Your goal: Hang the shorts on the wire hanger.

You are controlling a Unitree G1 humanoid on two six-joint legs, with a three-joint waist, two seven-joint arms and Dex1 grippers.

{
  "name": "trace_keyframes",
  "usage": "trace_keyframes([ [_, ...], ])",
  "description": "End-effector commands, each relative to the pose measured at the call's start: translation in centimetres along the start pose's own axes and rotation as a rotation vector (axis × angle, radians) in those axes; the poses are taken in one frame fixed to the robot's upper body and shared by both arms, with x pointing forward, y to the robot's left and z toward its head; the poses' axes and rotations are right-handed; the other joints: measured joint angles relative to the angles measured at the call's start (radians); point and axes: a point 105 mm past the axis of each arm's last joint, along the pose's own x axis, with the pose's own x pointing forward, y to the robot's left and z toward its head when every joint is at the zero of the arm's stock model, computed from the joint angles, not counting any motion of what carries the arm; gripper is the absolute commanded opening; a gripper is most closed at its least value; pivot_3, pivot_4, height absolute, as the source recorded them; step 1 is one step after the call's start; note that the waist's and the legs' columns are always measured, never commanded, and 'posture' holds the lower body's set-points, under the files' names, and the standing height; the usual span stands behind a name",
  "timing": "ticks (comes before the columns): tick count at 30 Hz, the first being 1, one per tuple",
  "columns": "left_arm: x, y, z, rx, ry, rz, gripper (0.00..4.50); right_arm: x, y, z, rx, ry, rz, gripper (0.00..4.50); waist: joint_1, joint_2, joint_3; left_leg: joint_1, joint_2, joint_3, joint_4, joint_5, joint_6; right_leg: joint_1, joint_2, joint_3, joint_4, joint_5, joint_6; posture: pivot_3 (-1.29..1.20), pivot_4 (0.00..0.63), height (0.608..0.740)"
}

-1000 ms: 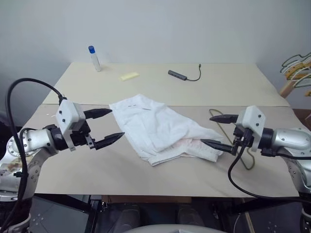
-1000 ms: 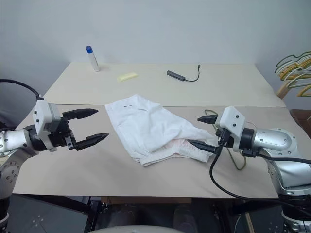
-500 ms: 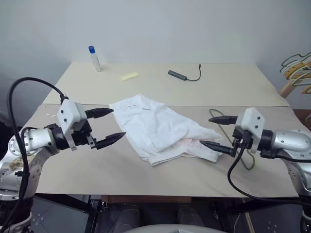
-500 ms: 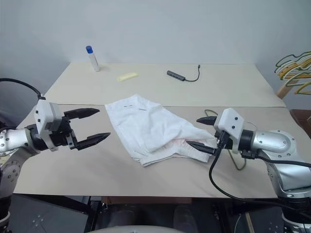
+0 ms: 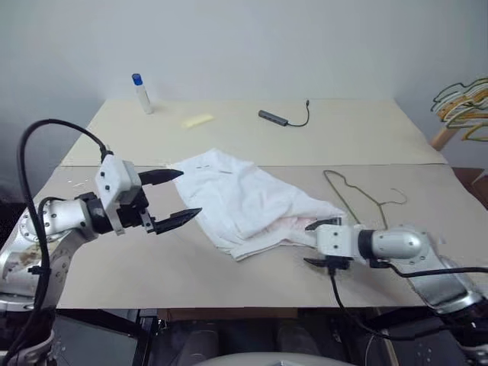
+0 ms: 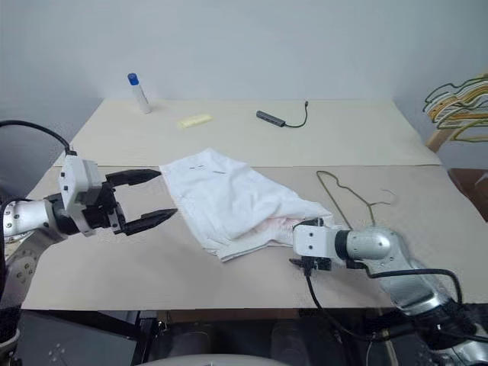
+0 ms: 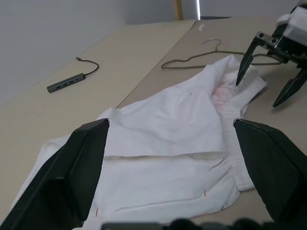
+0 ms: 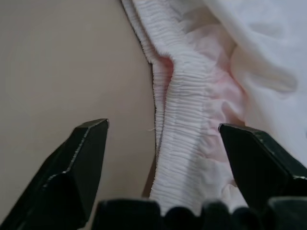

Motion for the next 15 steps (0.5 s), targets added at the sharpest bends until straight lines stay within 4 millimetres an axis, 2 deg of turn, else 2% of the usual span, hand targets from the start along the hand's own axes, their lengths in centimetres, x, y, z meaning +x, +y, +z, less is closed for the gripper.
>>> trace_keyframes([
  [1, -0.1, 0.1, 0.9, 0.043, -0.023, -0.001, 4.5, 0.7, -1.6, -1.7, -0.039, 0.117, -0.063, 2.88, -0.002, 0.0, 0.0, 0.0, 0.0, 0.0, 0.0, 0.0, 0.0, 0.0, 0.0, 0.0, 0.0, 0.0, 0.0, -0.08, 0.0, 0.74],
  [4, -0.1, 0.0, 0.8, 0.044, -0.021, -0.003, 4.5, 1.2, -2.3, -2.7, -0.073, 0.181, -0.073, 1.84, 0.0, -0.003, -0.002, 0.001, 0.0, 0.0, 0.0, 0.0, 0.0, 0.001, 0.0, 0.0, 0.0, 0.0, 0.0, -0.07, 0.0, 0.74],
  [9, -0.1, 0.0, 0.9, 0.045, -0.025, 0.0, 4.5, 0.5, -3.7, -2.2, -0.128, 0.163, -0.084, 0.17, 0.007, -0.003, -0.002, 0.001, 0.0, 0.0, 0.0, 0.0, 0.0, 0.002, 0.0, 0.0, 0.0, 0.0, 0.0, -0.07, 0.0, 0.74],
  [12, -0.1, 0.0, 0.9, 0.047, -0.026, 0.002, 4.5, -1.1, -5.4, -2.5, -0.178, 0.188, -0.119, 0.04, 0.006, -0.003, -0.002, 0.001, 0.0, 0.0, 0.0, 0.0, 0.0, 0.001, 0.0, 0.0, 0.0, 0.0, 0.0, -0.07, 0.0, 0.74],
  [15, 0.0, 0.0, 0.8, 0.045, -0.029, 0.002, 4.5, -3.2, -8.6, -3.4, -0.216, 0.237, -0.225, 0.04, 0.004, -0.003, -0.002, 0.001, 0.0, 0.0, 0.0, 0.0, 0.0, 0.001, 0.0, 0.0, 0.0, 0.0, 0.0, -0.08, 0.0, 0.74],
])
